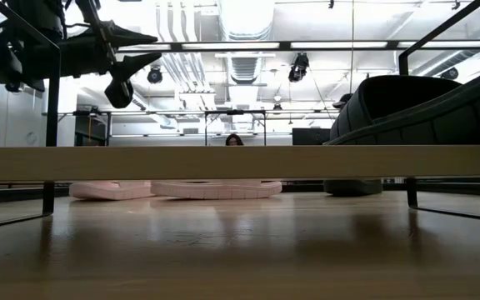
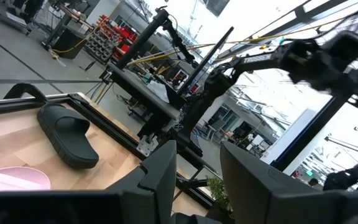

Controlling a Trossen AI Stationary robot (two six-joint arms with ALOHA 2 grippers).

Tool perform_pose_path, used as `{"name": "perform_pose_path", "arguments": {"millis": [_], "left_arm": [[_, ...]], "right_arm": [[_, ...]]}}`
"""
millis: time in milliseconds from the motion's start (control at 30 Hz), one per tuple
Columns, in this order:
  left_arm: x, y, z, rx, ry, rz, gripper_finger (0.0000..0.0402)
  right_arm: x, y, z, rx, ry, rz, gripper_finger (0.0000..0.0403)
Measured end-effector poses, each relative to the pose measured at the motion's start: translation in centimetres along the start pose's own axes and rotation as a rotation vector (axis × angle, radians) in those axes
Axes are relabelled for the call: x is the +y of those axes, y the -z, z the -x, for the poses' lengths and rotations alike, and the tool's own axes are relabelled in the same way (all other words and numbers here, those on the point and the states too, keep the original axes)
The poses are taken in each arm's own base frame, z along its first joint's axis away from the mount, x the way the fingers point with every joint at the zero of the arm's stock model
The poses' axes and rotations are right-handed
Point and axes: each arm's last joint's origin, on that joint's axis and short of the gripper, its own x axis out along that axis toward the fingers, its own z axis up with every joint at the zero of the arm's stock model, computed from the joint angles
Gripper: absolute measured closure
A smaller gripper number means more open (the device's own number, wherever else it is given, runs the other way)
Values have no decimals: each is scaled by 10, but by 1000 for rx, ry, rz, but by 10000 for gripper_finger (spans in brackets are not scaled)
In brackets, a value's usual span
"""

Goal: Pick and place slides into the shelf
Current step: Put the black slide on the shelf

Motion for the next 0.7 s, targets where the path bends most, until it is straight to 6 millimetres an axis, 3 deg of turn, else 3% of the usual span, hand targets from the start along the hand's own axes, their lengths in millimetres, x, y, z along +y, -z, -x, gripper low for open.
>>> {"name": "perform_pose_path", "arguments": {"millis": [400,700], "left_arm": [[0,0,0,-3,2,-2,292],[0,-2,0,-43,-20,-59,292]], "right_arm": [[-83,50,11,36,217,-206,255],[-121,71,16,62,368,-172,186]]}}
